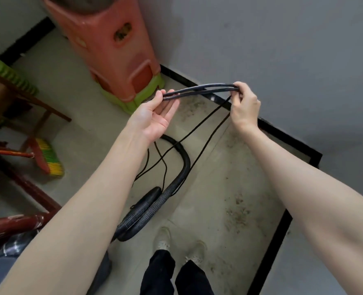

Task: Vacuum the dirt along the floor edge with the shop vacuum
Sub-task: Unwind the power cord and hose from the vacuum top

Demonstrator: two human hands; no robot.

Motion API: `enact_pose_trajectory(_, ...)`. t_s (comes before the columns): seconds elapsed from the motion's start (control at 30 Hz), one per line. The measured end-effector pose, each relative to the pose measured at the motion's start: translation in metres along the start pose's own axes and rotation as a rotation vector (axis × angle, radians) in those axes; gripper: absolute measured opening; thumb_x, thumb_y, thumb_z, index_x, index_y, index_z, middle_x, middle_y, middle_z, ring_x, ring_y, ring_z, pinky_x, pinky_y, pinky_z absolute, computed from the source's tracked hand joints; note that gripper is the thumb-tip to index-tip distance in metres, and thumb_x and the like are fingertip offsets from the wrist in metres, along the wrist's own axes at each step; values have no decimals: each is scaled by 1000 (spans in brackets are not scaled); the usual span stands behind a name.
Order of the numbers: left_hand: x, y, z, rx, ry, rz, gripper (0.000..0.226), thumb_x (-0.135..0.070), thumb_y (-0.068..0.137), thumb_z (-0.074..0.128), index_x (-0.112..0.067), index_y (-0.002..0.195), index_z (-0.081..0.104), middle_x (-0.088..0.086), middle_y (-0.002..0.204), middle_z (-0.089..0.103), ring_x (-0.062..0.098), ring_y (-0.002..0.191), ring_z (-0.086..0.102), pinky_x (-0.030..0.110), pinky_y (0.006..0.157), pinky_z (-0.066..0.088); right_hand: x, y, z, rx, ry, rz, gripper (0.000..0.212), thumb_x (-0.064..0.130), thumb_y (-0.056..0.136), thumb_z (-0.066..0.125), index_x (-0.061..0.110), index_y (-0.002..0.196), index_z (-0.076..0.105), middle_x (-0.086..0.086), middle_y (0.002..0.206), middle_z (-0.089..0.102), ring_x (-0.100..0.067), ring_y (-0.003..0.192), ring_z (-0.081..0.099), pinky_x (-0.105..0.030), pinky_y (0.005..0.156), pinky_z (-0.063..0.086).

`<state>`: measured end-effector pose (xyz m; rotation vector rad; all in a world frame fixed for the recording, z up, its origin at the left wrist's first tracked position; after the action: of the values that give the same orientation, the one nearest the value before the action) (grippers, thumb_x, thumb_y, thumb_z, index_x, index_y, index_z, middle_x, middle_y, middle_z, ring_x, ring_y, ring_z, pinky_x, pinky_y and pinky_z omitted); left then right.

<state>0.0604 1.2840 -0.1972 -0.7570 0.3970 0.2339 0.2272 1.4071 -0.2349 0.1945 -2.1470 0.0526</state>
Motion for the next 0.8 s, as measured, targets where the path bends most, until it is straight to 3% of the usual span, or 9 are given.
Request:
enact_pose_trajectory(0.2, -9, -16, 71, 90, -47, -15, 13, -5, 94, 54, 2, 84, 60, 19, 73, 69, 27, 64, 71, 35, 65, 60, 67, 54, -62, -165, 47, -173, 24, 11, 95, 51, 2, 111, 67, -15, 109, 67, -25, 99, 61, -16, 81, 36)
enact_pose_trajectory(0.4, -10, -32, 115, 99, -62, -107, 12, -5, 95, 54, 4, 89, 57, 20, 71, 68, 28, 60, 70, 34, 63, 60, 101, 67, -114, -210, 23, -321, 21, 10, 94, 55, -2, 106, 68, -18, 110, 67, -29, 103, 62, -15, 85, 37)
enact_pose_trajectory(0.6, 0, -37, 108, 53, 227, -182, 22, -16, 96, 53, 2, 86, 60, 10, 72, 72, 18, 62, 71, 24, 65, 58, 88, 57, -134, -83, -182, -296, 24, 23, 96, 57, 8, 110, 70, -15, 105, 69, -32, 98, 61, -30, 80, 39)
enact_pose_trajectory(0.8, 26, -24, 46, -125, 295, -235, 16, -14, 96, 53, -2, 86, 57, 10, 65, 71, 16, 55, 69, 20, 49, 55, 21, 9, -118, 169, -430, -125, 29, 38, 97, 54, 16, 104, 71, -12, 97, 69, -34, 95, 60, -34, 71, 39)
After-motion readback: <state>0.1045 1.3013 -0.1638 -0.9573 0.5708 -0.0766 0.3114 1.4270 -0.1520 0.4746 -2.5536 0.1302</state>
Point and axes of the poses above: each hand's wrist, its own y-axis towards the middle knuckle, its own z-axis out of the palm, x = y × z, the point moved 2 cm from there along y, towards the middle knuckle
